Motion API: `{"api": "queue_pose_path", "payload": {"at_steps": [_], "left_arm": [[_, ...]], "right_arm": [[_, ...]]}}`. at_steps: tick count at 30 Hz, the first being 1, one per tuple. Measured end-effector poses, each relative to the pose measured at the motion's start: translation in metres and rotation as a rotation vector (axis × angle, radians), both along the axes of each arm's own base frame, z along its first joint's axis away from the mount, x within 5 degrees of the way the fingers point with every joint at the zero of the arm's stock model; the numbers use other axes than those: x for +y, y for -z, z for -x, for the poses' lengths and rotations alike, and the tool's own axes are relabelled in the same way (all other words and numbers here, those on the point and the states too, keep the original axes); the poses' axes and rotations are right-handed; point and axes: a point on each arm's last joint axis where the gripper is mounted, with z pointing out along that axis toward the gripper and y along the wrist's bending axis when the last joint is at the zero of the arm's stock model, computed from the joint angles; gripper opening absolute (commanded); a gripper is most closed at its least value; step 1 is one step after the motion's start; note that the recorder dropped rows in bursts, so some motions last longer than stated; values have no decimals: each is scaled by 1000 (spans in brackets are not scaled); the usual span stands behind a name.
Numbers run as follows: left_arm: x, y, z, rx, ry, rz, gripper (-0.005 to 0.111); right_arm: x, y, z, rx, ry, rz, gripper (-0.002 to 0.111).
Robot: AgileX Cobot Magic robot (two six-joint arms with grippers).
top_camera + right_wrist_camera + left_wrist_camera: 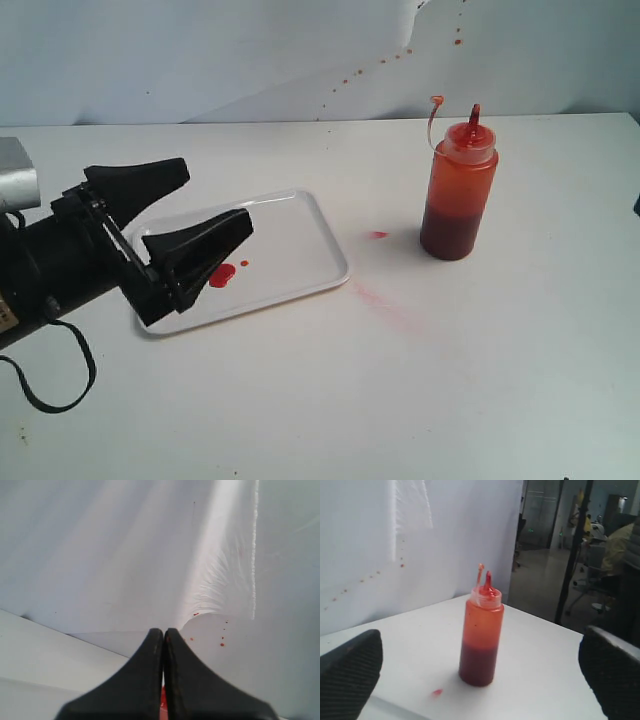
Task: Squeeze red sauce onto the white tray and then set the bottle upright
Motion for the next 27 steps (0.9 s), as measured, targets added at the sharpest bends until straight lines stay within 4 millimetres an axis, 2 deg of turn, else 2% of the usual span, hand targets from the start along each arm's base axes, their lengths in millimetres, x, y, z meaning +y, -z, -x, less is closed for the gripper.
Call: {"api": "queue_pose_path", "payload": {"at_steps": [2, 4, 5, 7, 10, 11, 23, 27], "left_arm": [[2, -1, -2, -17, -37, 1, 98], [5, -2, -5, -40, -79, -4, 87], [6, -3, -6, -51, -96, -6, 77], [9, -8, -7, -74, -137, 6, 53], [14, -18, -7, -102, -195, 44, 9], [15, -23, -7, -117, -207, 54, 1], [27, -76, 19, -434, -296, 24, 0], [33, -85, 25, -434, -358, -13, 0]], "right_arm": [[0, 0, 0, 0, 0, 0, 0], [0, 0, 0, 0, 0, 0, 0], [0, 0, 0, 0, 0, 0, 0], [0, 0, 0, 0, 0, 0, 0], [0, 0, 0, 0, 0, 0, 0], [0, 0, 0, 0, 0, 0, 0], [0, 0, 0, -2, 1, -1, 0], [0, 0, 0, -4, 1, -1, 0]]}}
